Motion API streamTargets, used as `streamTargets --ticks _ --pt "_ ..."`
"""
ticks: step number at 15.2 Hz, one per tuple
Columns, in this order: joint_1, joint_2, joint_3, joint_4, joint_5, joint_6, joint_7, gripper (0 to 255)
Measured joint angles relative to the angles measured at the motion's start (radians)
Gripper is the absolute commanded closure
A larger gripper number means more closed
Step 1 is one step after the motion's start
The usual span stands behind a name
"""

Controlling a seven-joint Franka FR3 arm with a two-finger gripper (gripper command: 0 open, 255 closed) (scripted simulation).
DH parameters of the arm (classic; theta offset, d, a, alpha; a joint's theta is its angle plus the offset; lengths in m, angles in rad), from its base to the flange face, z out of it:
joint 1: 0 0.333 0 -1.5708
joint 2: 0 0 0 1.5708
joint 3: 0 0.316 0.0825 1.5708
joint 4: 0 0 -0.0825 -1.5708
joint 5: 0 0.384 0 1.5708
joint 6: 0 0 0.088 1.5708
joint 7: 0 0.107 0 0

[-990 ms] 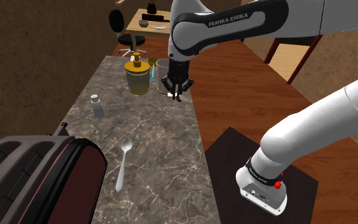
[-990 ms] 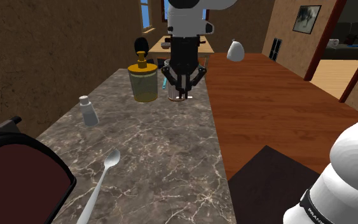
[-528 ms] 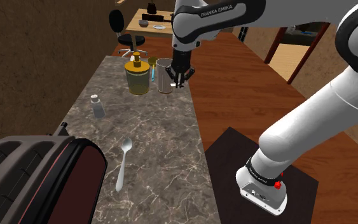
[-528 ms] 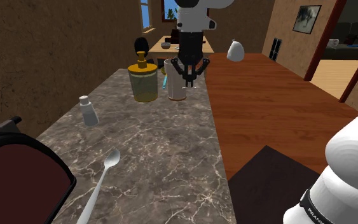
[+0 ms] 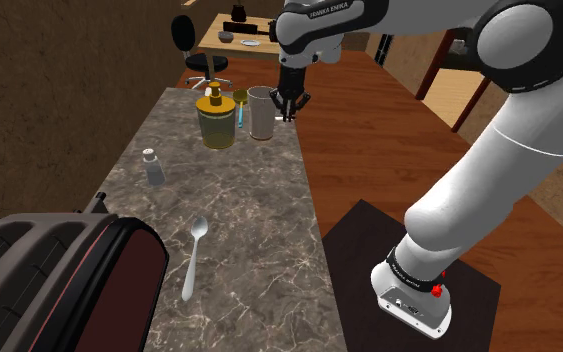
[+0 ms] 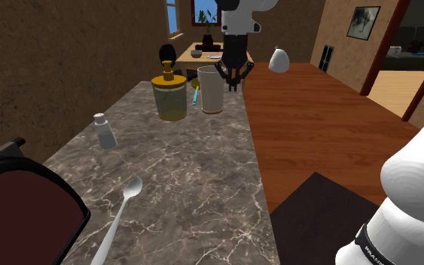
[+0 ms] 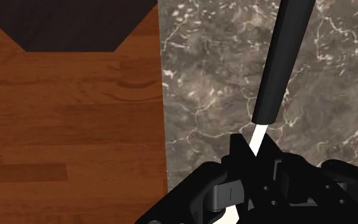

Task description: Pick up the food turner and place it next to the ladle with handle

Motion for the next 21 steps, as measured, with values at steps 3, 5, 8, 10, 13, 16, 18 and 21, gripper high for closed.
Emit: streamTargets --ticks 3,5,8,10,13,16,18,21 --pt "-0.019 0.087 -0.019 0.100 -0.023 -0.017 -0.029 255" --pt "-0.030 0.148 -0.031 0.183 -0.037 -0.041 -0.049 255" --pt "-0.050 0.229 -0.051 0.295 -0.053 -0.073 -0.086 255" --pt "-0.060 0.300 -0.062 0.400 -0.065 -0.109 -0.108 255" --pt "-0.074 0.408 -0.078 0.552 -0.079 -0.154 -0.139 255" --pt "-0.082 0.540 -0.092 0.763 -0.093 -0.234 -0.170 255" --pt "-0.083 0.643 -0.100 0.923 -0.102 -0.292 -0.188 255" --pt "-0.085 0.728 -0.107 1.047 -0.108 -0.331 -0.204 255"
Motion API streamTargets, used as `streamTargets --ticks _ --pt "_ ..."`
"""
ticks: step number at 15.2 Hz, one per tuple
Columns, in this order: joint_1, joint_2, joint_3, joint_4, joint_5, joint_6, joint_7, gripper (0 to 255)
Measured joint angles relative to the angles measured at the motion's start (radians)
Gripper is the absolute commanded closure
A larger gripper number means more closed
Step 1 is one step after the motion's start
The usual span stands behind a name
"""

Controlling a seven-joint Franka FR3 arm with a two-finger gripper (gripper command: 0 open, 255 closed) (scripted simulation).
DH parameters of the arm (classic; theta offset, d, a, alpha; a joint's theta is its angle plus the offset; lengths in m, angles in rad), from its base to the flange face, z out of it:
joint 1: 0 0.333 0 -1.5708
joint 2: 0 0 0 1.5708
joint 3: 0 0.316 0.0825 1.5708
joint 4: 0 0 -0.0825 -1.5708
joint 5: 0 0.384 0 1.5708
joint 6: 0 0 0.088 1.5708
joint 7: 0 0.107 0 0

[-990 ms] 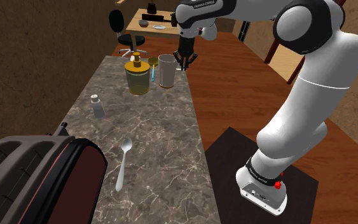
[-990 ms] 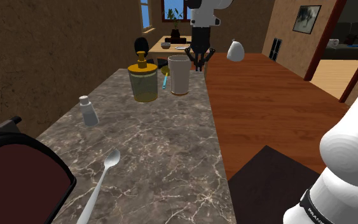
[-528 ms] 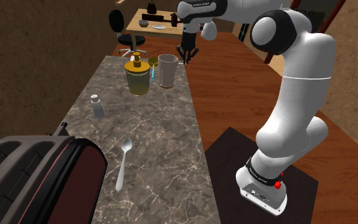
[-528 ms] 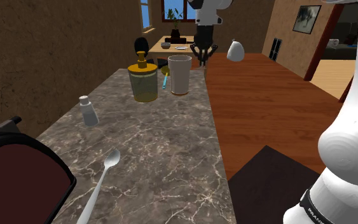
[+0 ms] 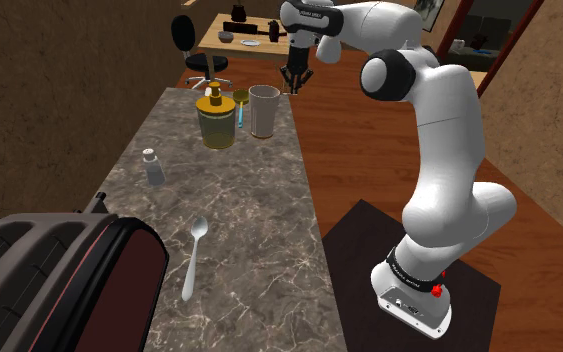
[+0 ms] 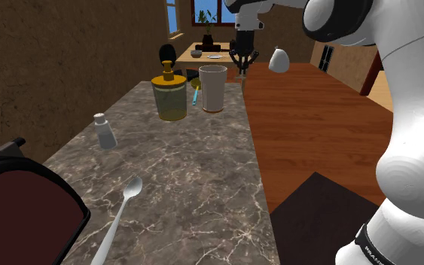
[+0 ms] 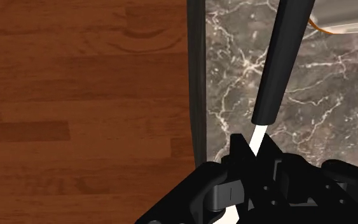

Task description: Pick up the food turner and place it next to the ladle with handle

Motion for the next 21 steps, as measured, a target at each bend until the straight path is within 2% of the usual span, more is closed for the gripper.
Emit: streamTargets --ticks 9,21 --pt "-0.009 -0.012 0.000 -0.137 0.000 0.124 -0.001 255" --pt "-0.014 0.008 -0.003 -0.255 -0.003 0.262 0.000 255"
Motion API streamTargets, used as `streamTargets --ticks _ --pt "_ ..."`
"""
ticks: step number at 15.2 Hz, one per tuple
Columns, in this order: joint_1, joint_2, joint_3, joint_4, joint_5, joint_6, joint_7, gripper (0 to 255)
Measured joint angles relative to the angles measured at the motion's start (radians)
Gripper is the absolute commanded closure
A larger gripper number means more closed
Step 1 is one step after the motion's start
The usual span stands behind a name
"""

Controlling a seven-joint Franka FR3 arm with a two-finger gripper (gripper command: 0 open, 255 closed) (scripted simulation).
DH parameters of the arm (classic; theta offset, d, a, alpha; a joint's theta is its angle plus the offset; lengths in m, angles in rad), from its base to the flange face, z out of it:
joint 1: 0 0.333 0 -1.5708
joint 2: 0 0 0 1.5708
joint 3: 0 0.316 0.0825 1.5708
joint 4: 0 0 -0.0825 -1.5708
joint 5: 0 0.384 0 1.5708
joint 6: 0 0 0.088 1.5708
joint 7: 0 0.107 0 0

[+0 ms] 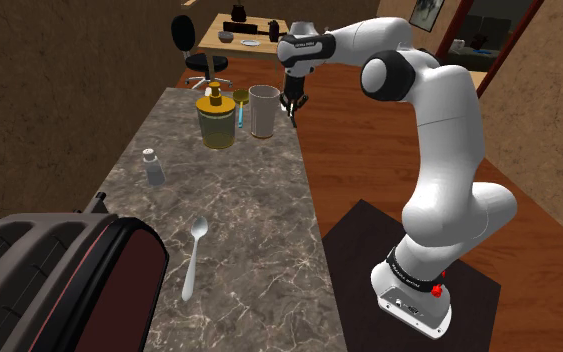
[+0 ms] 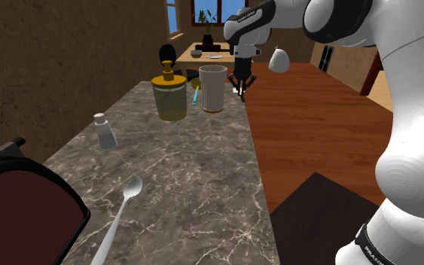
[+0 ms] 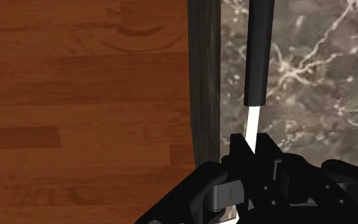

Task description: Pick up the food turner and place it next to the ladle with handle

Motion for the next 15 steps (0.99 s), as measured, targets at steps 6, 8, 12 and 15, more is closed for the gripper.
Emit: streamTargets --ticks 6,8,12,15 --pt "0.000 0.002 0.000 0.000 0.000 0.003 0.000 0" --pt "0.000 0.002 0.000 0.000 0.000 0.003 0.000 0" --pt "0.000 0.002 0.000 0.000 0.000 0.003 0.000 0" --pt "0.001 0.000 0.000 0.065 0.001 -0.063 -0.003 0"
